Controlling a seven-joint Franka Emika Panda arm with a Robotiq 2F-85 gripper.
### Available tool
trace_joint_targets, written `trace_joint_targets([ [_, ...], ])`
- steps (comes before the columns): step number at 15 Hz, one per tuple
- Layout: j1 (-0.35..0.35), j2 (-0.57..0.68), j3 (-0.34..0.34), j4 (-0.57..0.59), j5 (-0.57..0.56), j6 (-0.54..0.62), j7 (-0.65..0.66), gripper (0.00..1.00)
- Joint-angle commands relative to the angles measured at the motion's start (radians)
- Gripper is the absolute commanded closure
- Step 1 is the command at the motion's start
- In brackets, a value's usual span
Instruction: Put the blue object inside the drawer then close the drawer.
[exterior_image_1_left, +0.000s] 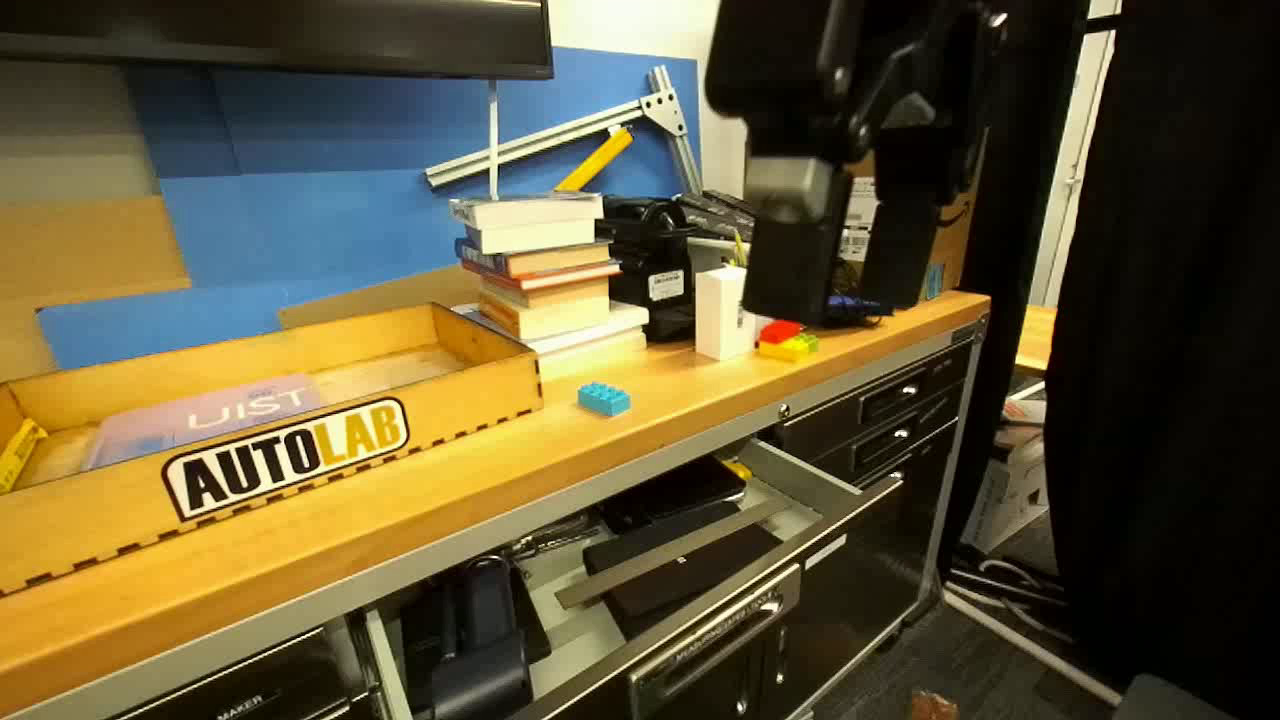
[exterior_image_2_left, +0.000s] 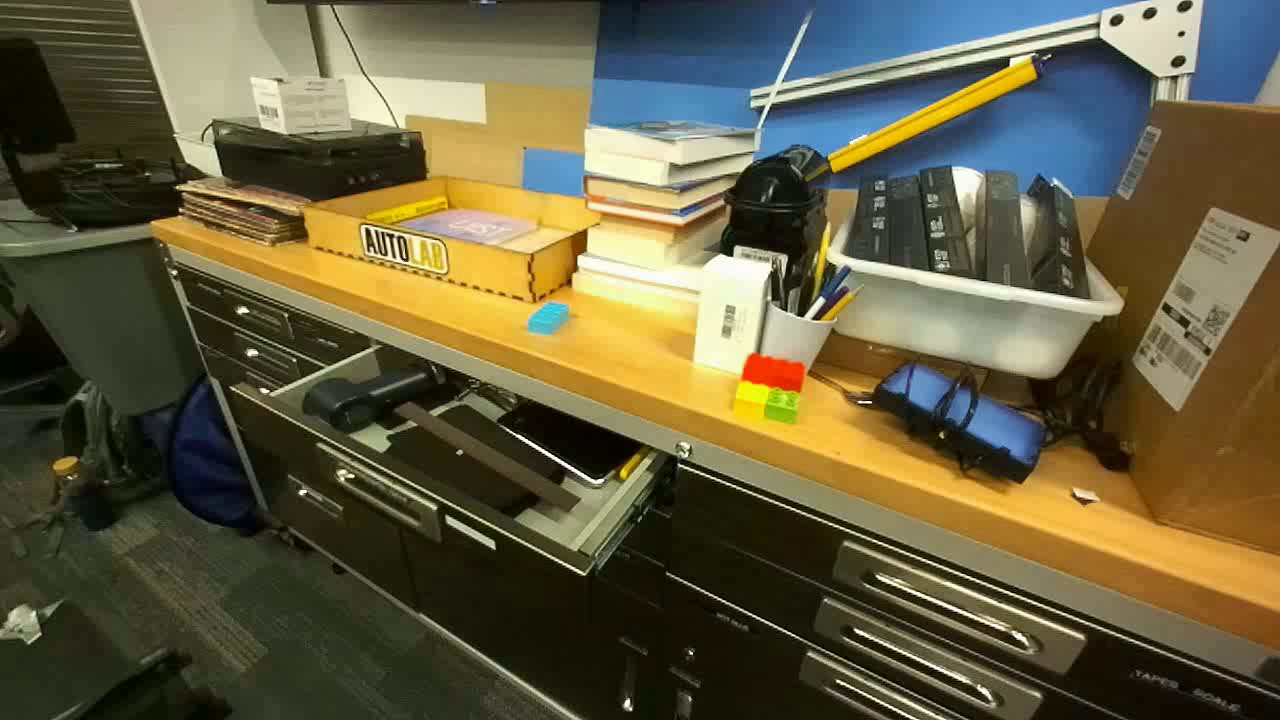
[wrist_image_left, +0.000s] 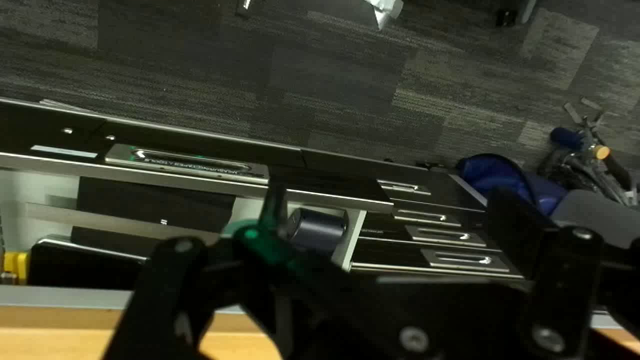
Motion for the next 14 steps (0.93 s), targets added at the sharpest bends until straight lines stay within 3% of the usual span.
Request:
trace_joint_targets([
  [1, -0.020, -0.002, 0.013, 0.009, 0.010, -0.006, -0.011, 0.00],
  [10, -0.021, -0.007, 0.013, 0.020, 0.011, -0.006, -0.011, 0.00],
  [14, -0.072, 0.182, 0.025, 0.132, -0.044, 0.117, -0.028, 0.00],
])
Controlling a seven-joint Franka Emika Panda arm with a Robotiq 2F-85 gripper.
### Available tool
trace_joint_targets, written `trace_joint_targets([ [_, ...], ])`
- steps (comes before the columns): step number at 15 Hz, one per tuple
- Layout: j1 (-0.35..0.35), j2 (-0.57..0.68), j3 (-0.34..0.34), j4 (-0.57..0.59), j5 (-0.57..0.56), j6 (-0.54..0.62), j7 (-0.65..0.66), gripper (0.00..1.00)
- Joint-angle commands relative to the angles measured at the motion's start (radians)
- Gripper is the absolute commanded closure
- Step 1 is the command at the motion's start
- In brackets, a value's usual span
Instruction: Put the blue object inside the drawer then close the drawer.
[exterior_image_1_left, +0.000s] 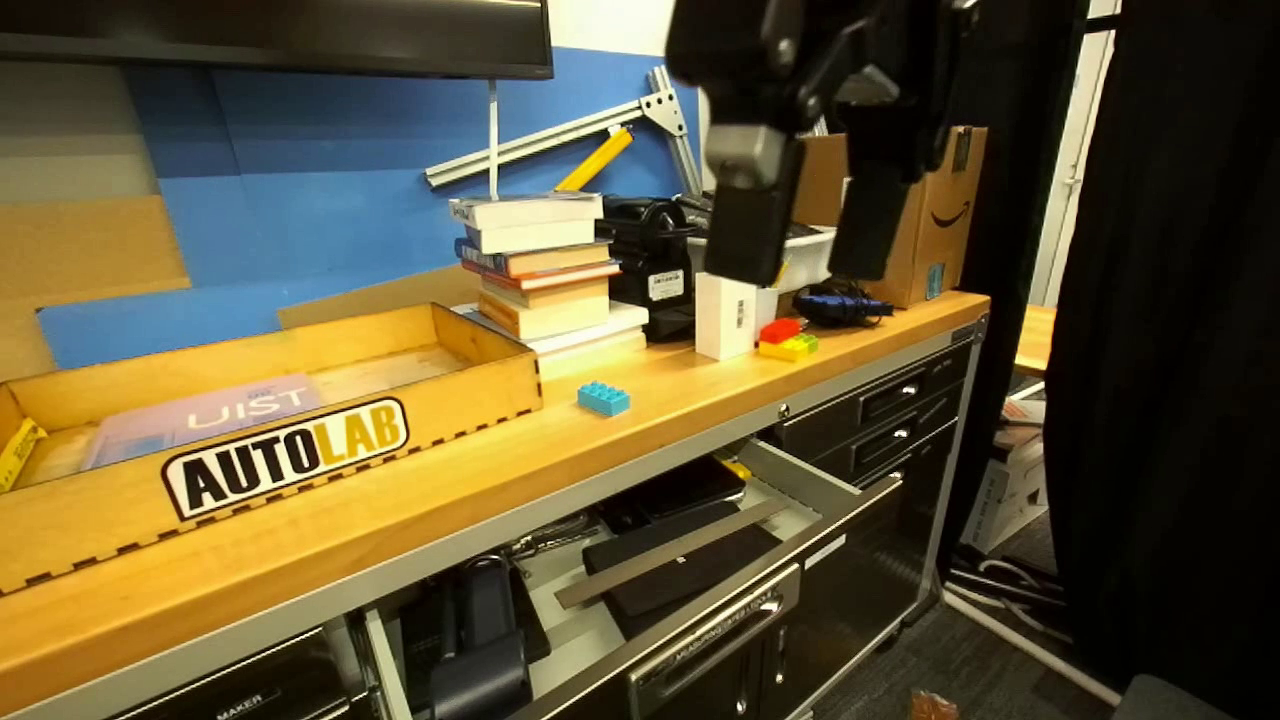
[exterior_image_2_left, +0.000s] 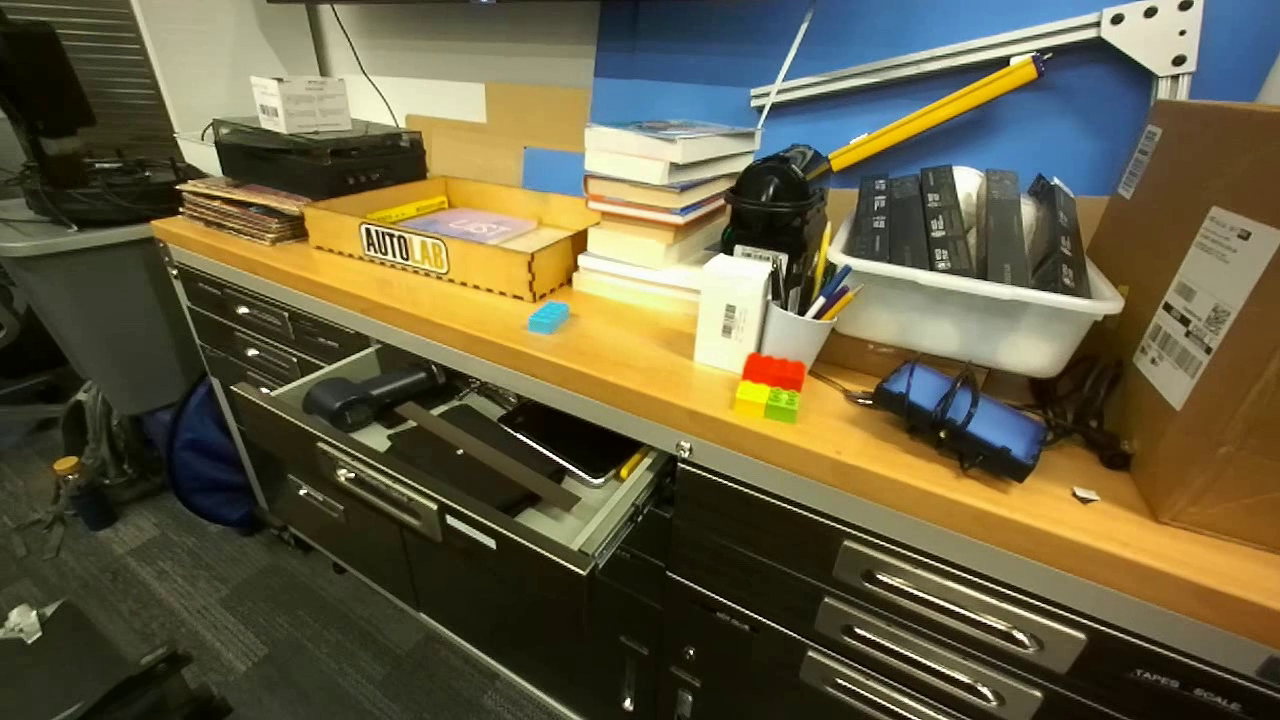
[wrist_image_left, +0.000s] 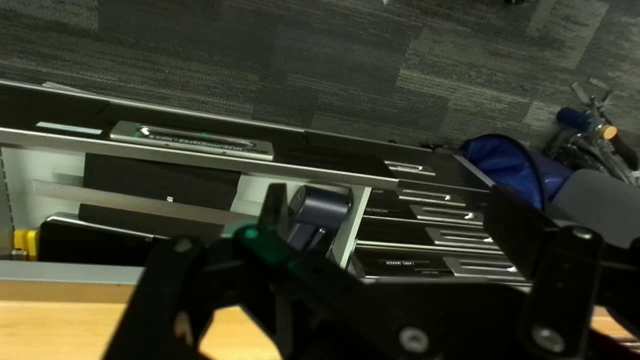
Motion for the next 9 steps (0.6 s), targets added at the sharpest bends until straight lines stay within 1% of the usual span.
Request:
trace_joint_targets([
  [1, -0.060, 0.206, 0.024, 0.137, -0.053, 0.119, -0.026, 0.00],
  [3, -0.076, 0.323, 0.027, 0.208, -0.089, 0.199, -0.022, 0.00],
  [5, -0.084, 0.448, 0.025, 0.297, -0.122, 0.243, -0.016, 0.00],
  [7, -0.091, 0.578, 0.024, 0.396, -0.159, 0.258, -0.005, 0.00],
  [9, -0.093, 0.690, 0.019, 0.493, -0.193, 0.246, -0.002, 0.00],
])
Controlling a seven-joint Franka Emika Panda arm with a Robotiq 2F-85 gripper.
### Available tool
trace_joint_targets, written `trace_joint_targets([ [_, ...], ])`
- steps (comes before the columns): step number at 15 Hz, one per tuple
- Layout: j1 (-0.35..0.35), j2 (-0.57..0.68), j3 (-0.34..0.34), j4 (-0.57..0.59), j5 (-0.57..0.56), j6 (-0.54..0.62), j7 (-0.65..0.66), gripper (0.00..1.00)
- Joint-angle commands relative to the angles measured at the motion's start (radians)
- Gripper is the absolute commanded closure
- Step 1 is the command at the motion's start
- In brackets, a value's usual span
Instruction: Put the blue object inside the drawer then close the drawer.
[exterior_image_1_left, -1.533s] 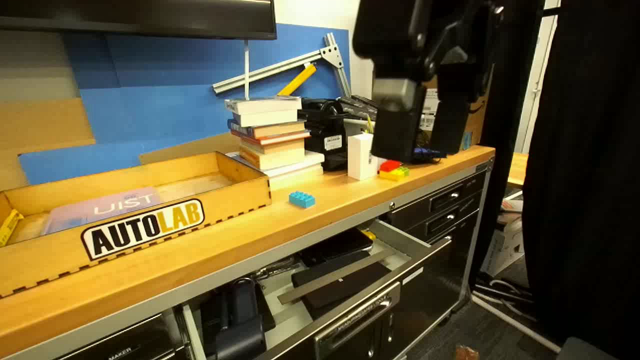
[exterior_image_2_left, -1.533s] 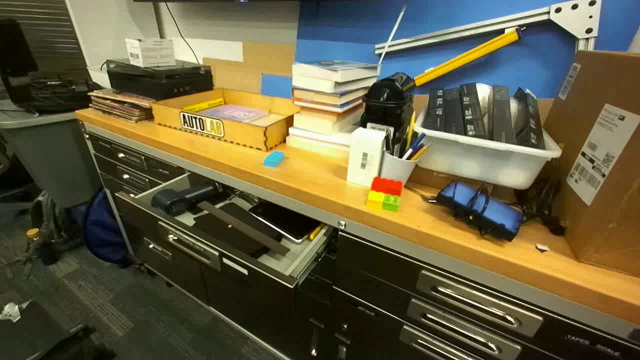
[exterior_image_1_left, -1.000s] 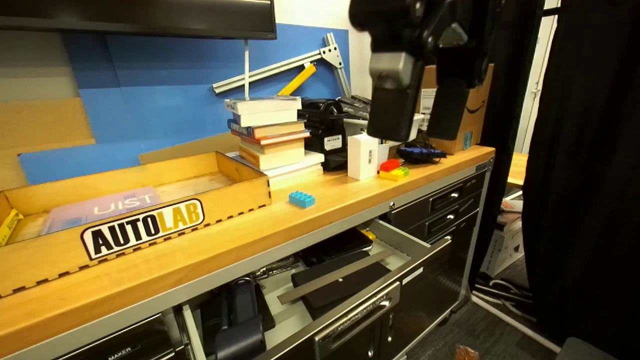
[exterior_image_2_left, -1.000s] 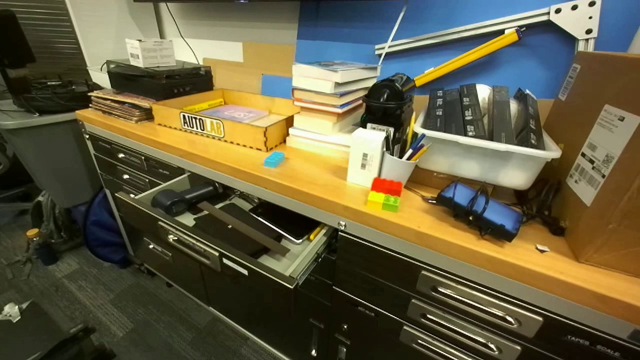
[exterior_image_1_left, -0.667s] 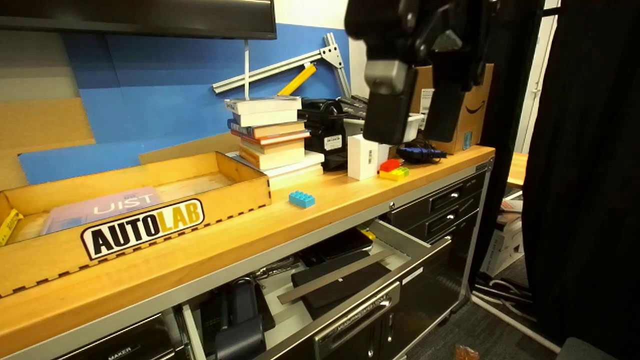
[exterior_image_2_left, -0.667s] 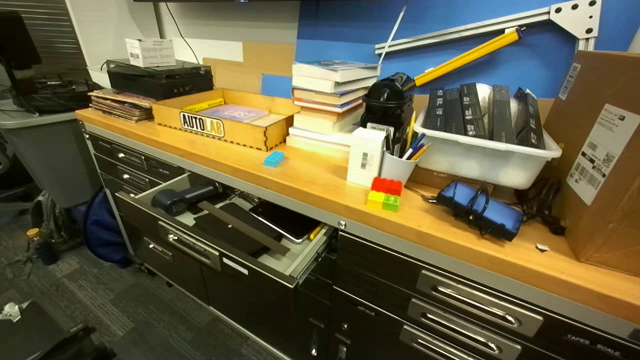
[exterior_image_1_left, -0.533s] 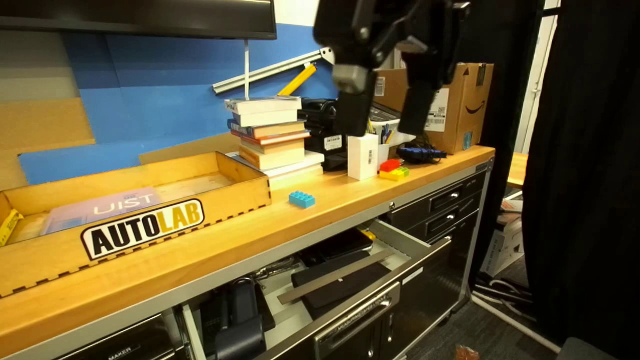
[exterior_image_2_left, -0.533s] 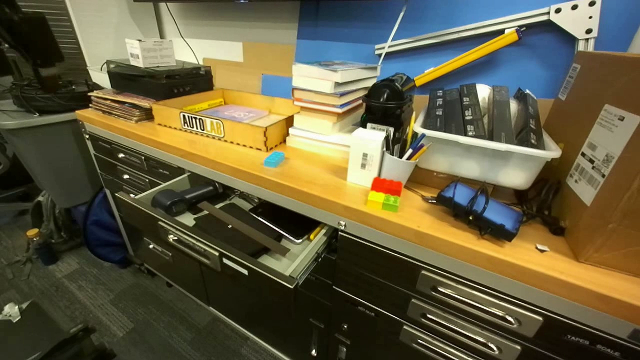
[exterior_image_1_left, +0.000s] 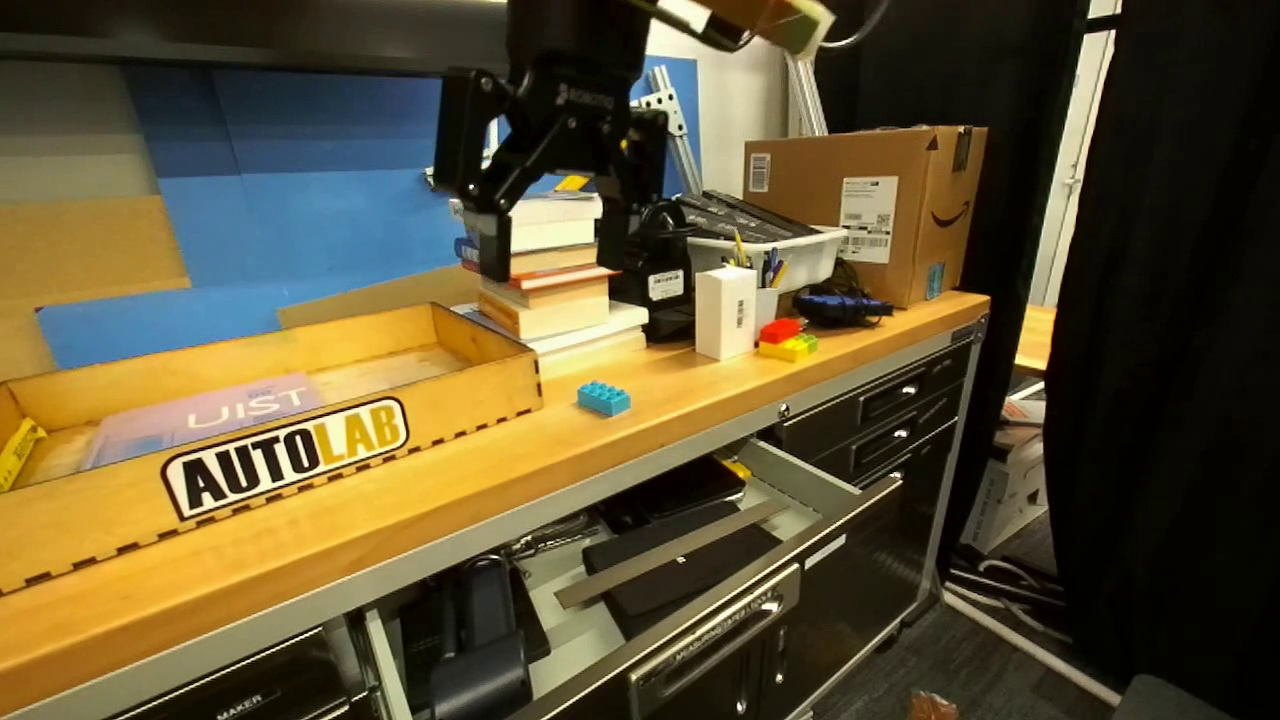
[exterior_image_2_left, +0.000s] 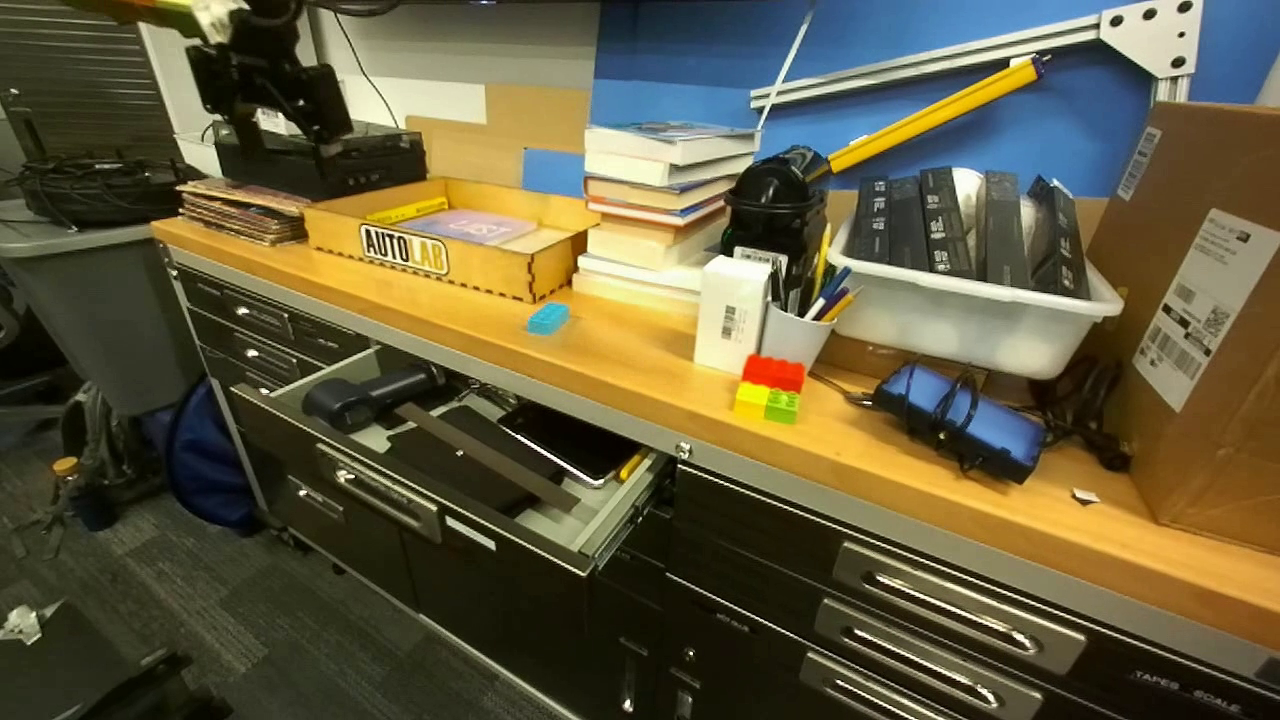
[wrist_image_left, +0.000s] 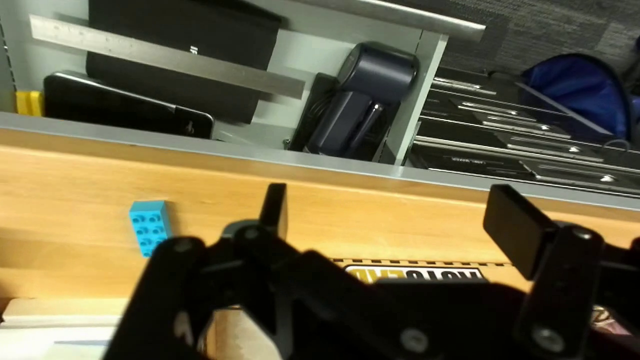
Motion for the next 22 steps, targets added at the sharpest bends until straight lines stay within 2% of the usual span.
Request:
trace_joint_targets([
  [1, -0.016, 0.231, 0.002, 0.228, -0.067, -0.025, 0.002, 0.00],
  [4, -0.017, 0.346, -0.016, 0.330, -0.109, -0.042, -0.026, 0.00],
  [7, -0.028, 0.436, -0.044, 0.375, -0.164, -0.004, -0.020, 0.00],
  [15, -0.075, 0.602, -0.125, 0.478, -0.158, 0.073, -0.008, 0.00],
  [22, -0.091, 0.727, -0.147, 0.549, -0.146, 0.087, -0.002, 0.00],
])
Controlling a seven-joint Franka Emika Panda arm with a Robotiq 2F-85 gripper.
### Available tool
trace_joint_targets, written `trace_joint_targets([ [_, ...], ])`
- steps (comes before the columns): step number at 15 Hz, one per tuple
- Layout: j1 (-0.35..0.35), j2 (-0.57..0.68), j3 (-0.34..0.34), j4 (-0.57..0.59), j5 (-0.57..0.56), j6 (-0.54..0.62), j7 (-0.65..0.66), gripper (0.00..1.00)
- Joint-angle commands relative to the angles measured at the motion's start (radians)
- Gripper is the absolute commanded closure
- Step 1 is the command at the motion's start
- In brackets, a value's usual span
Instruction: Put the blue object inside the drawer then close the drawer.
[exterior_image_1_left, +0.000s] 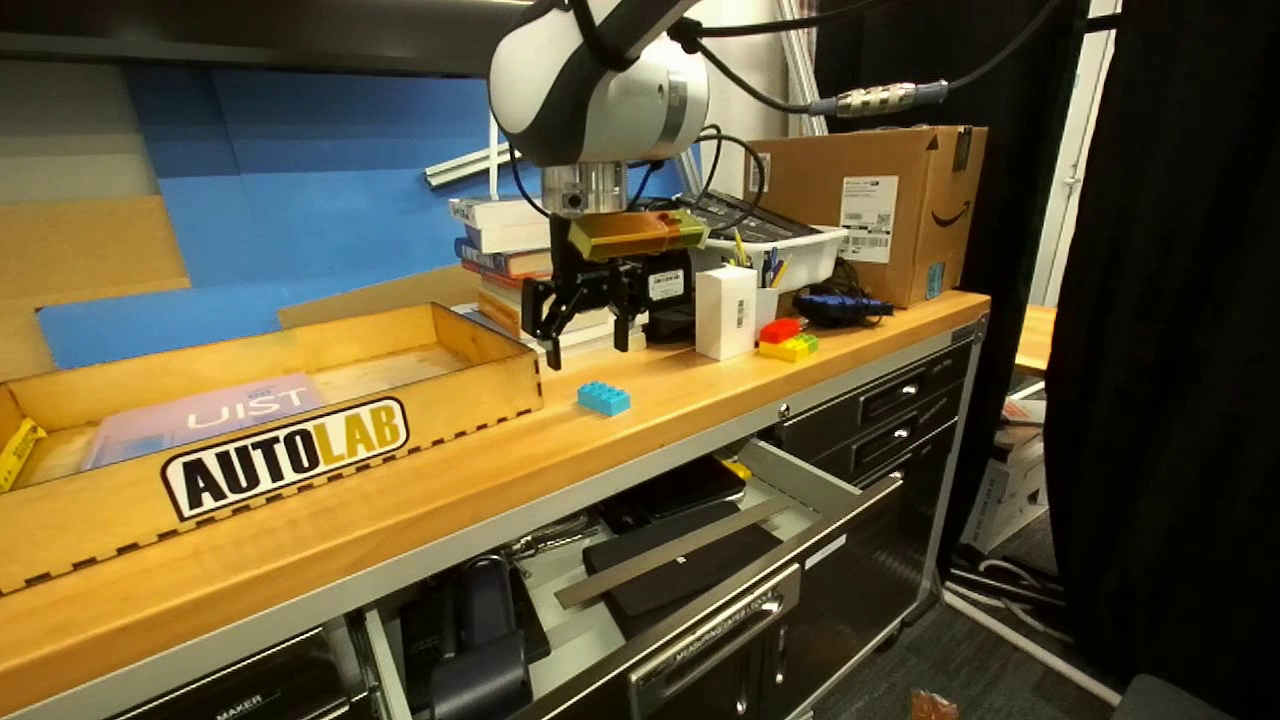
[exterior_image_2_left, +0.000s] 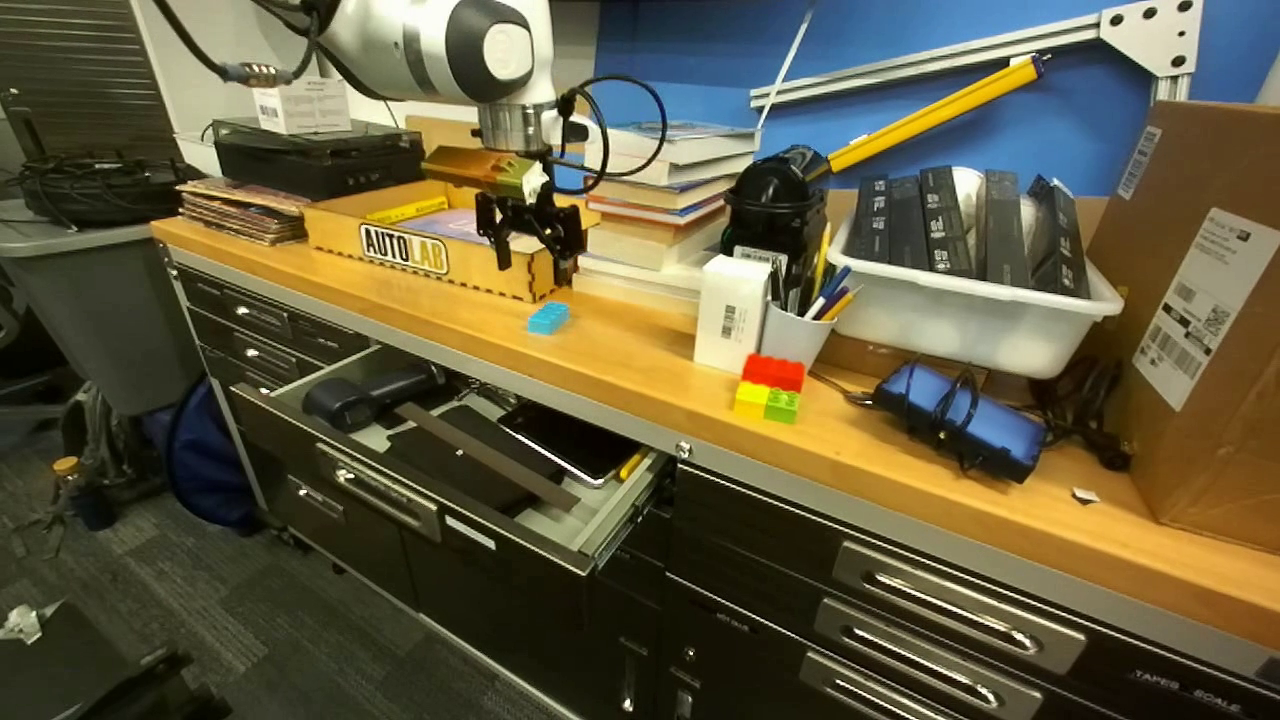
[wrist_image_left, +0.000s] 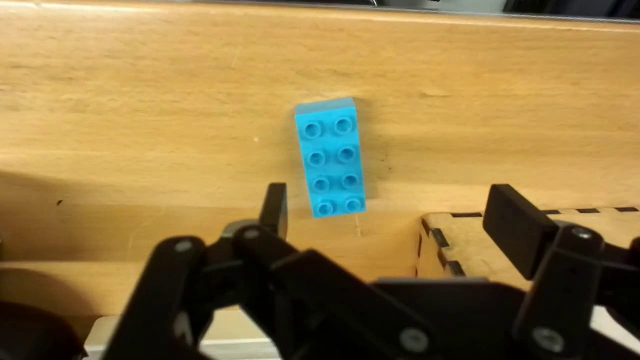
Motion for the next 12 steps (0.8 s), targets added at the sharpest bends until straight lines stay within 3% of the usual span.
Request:
trace_joint_targets([
  [1, -0.001, 0.069, -0.008, 0.073, 0.004, 0.000, 0.013, 0.00],
  [9, -0.001, 0.122, -0.017, 0.092, 0.009, 0.001, 0.035, 0.02],
  [10, -0.002, 0.123, -0.018, 0.089, 0.009, 0.003, 0.036, 0.26],
  [12, -0.003, 0.122, -0.020, 0.085, 0.010, 0.003, 0.042, 0.30],
])
